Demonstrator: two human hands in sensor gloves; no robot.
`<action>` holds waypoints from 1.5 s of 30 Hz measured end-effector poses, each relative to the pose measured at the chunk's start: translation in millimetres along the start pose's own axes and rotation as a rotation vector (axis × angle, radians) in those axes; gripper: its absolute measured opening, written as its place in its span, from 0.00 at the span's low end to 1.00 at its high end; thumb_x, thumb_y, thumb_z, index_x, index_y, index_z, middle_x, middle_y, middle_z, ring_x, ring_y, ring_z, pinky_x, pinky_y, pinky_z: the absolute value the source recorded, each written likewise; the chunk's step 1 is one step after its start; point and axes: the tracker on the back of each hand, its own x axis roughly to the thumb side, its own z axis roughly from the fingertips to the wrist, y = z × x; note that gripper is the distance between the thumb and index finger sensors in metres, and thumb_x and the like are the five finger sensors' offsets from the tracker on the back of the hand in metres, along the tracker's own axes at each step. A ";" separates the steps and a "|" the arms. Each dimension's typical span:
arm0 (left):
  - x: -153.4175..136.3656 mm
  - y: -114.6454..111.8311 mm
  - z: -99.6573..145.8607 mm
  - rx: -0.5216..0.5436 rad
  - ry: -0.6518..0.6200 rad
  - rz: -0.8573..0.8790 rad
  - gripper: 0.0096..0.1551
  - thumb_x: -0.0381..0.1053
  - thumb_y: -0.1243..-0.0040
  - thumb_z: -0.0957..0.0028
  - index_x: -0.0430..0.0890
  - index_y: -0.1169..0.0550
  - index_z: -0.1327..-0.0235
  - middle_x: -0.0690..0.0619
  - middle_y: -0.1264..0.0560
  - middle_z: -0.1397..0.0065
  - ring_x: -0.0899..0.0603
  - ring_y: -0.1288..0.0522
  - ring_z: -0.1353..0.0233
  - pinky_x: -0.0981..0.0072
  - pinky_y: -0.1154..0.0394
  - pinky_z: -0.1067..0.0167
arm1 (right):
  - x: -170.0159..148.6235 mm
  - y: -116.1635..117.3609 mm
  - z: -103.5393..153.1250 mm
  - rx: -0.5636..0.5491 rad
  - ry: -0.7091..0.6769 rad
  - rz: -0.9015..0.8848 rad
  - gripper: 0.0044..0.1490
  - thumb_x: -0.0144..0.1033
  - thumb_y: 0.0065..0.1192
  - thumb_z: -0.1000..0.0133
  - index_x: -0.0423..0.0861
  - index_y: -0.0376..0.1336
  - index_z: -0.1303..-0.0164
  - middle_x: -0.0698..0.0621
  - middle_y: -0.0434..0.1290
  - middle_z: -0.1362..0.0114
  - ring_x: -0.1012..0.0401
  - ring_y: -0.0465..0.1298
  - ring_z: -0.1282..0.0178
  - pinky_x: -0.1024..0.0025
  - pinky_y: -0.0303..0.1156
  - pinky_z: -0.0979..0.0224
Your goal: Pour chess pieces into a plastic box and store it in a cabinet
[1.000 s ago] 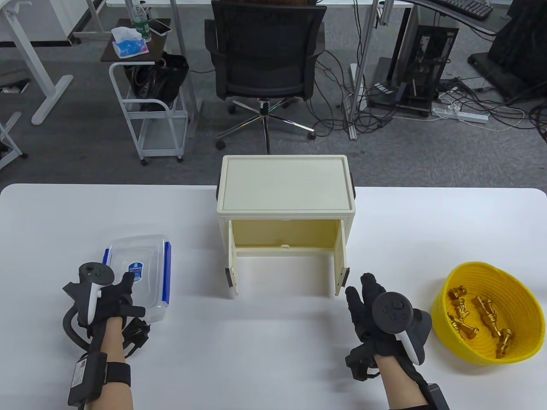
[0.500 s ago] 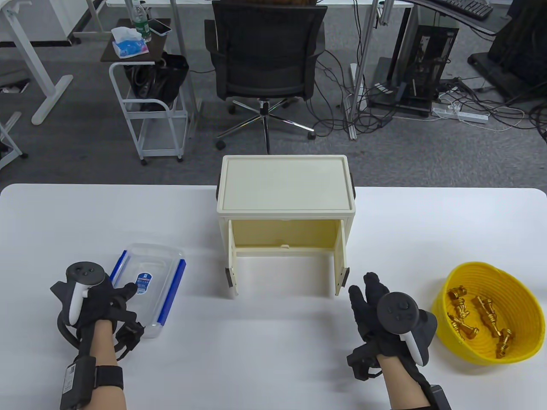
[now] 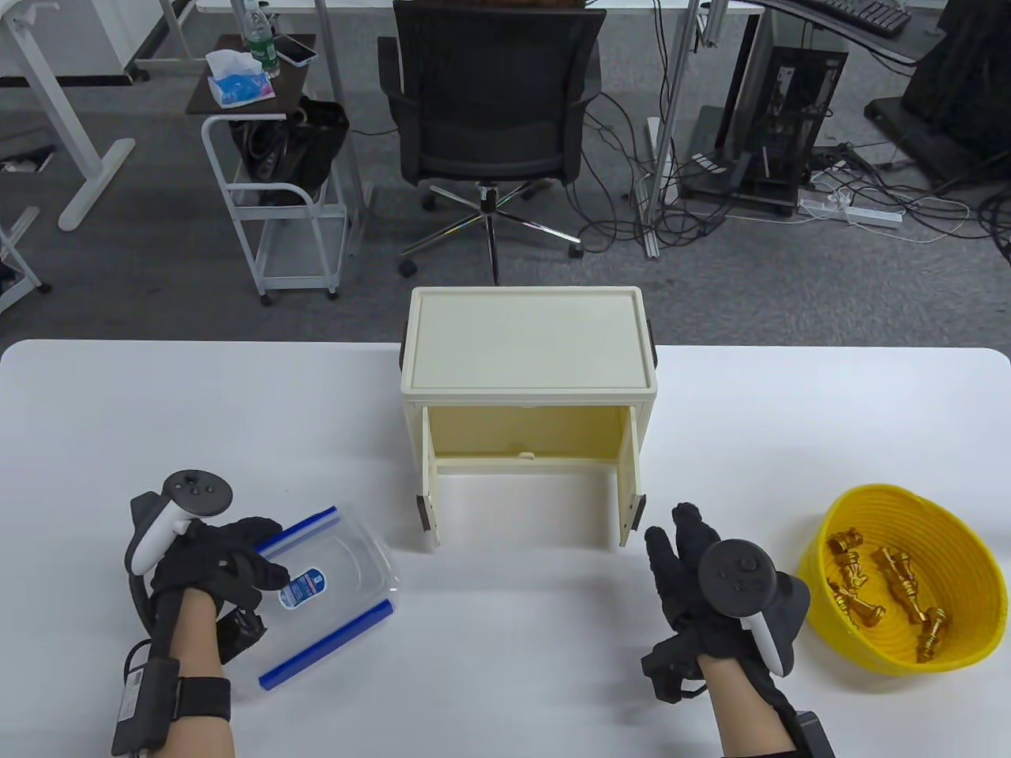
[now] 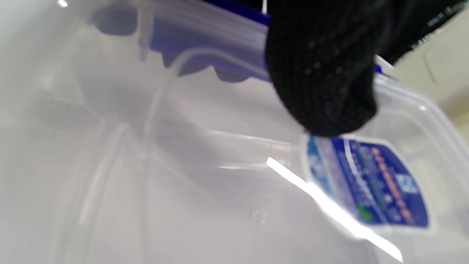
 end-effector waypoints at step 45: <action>137.1 -157.2 18.2 -0.313 -0.280 0.096 0.50 0.69 0.47 0.39 0.33 0.44 0.23 0.37 0.25 0.37 0.39 0.16 0.50 0.61 0.14 0.56 | -3.2 -3.0 -2.1 0.000 0.009 -0.024 0.43 0.51 0.51 0.33 0.32 0.54 0.19 0.28 0.66 0.26 0.33 0.70 0.32 0.40 0.71 0.33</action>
